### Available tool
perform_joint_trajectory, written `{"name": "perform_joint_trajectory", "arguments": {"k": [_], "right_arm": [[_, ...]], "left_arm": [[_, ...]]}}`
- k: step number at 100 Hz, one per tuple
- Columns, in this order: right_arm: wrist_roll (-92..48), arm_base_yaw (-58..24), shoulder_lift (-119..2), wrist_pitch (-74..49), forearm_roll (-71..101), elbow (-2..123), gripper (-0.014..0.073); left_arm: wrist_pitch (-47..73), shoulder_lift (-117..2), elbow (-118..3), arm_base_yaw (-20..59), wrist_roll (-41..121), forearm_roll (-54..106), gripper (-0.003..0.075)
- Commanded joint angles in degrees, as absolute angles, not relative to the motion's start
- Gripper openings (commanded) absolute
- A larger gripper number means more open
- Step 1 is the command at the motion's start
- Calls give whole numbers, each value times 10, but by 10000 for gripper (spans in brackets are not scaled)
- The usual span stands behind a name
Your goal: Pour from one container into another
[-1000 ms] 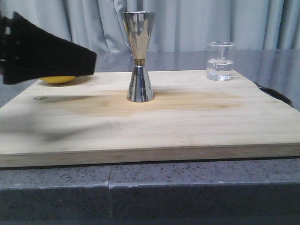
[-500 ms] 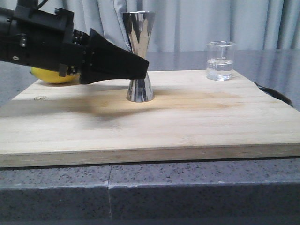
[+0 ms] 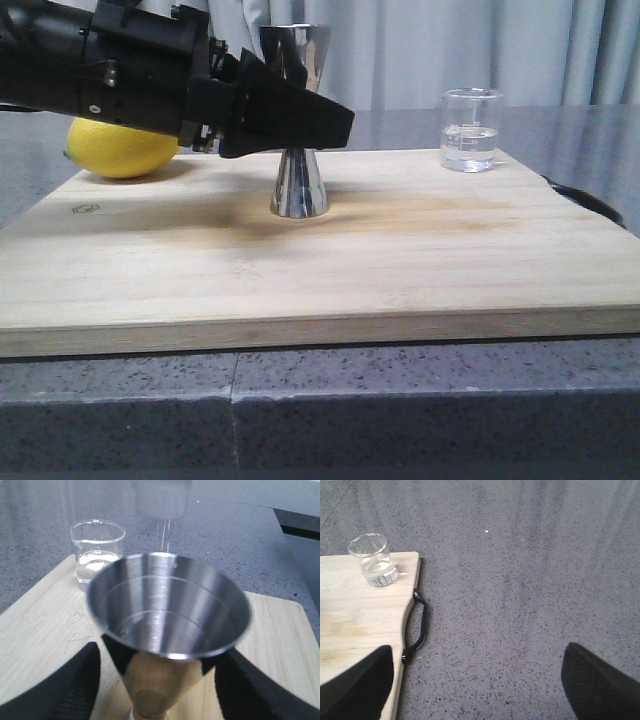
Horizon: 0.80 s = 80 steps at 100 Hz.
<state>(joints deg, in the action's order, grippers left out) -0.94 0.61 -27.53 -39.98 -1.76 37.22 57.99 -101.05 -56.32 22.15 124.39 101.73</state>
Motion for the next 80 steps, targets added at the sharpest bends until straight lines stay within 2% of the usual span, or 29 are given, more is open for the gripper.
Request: {"name": "perform_joint_trajectory", "arguments": {"k": [1,9,21,80], "right_arm": [[-14,8,-283,-362,-19,392,597],[-14,8,-283,-362,-19,392,597],[-14,8,-283,-362,-19,392,597],[-14,8,-283,-363,-19,392,597]], "left_arm": [[617,-989,-580,226,1243,1060,333],[617,-989,-580,226,1243,1060,269],[618,-989,-580,226,1243,1060,221],[668,-989,-594,226,1243,1060,206]]}}
